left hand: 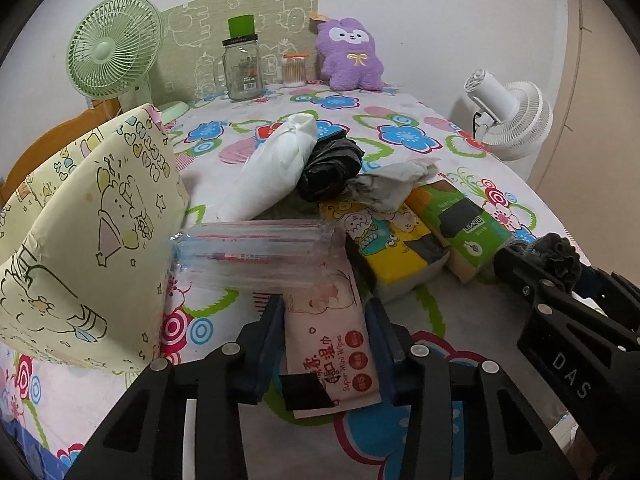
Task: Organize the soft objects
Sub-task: 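Carry the grey knitted item and pink wipes pack over the yellow fabric box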
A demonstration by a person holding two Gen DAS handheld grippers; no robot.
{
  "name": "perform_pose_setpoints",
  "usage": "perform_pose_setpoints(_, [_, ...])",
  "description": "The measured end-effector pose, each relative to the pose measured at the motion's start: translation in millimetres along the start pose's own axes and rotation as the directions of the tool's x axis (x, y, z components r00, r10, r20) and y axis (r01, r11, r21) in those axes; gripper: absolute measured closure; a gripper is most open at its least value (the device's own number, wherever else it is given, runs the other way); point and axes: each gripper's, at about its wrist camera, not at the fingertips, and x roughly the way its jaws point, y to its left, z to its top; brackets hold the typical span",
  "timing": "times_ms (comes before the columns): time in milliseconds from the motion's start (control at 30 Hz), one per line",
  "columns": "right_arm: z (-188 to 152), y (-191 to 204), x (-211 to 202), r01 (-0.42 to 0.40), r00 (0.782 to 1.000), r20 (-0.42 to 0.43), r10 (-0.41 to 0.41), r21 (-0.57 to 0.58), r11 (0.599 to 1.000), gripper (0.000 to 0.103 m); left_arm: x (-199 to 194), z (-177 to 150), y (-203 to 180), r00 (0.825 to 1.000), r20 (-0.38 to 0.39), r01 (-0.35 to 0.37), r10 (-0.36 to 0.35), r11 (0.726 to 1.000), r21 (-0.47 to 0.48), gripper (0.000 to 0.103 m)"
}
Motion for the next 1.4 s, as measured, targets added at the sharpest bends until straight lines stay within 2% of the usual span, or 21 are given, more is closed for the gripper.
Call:
perform_pose_setpoints(167, [2, 10, -4, -0.053, 0.999, -0.002, 0.053, 0.002, 0.999, 0.056, -3, 0, 2, 1.000, -0.002, 0.000, 0.000, 1.000, -0.006, 0.063])
perform_pose_setpoints(433, [8, 24, -21, -0.081, 0.996, 0.035, 0.082, -0.016, 0.997, 0.057, -19, 2, 7, 0.999, 0.031, 0.009, -0.009, 1.000, -0.016, 0.063])
perform_pose_setpoints(867, [26, 31, -65, -0.094, 0.986, 0.133, 0.097, -0.026, 0.995, 0.057, -61, 16, 5, 0.993, 0.115, 0.036, -0.034, 0.999, -0.013, 0.063])
perform_pose_setpoints(1067, [38, 34, -82, -0.076, 0.983, 0.163, 0.080, -0.030, 0.997, 0.057, -79, 30, 4, 0.987, 0.152, 0.046, -0.045, 0.999, -0.003, 0.063])
perform_pose_setpoints(1400, [62, 45, -112, -0.081, 0.971, 0.222, 0.088, -0.042, 0.996, 0.056, -107, 49, 9, 0.977, 0.208, 0.037, -0.039, 0.999, 0.009, 0.063])
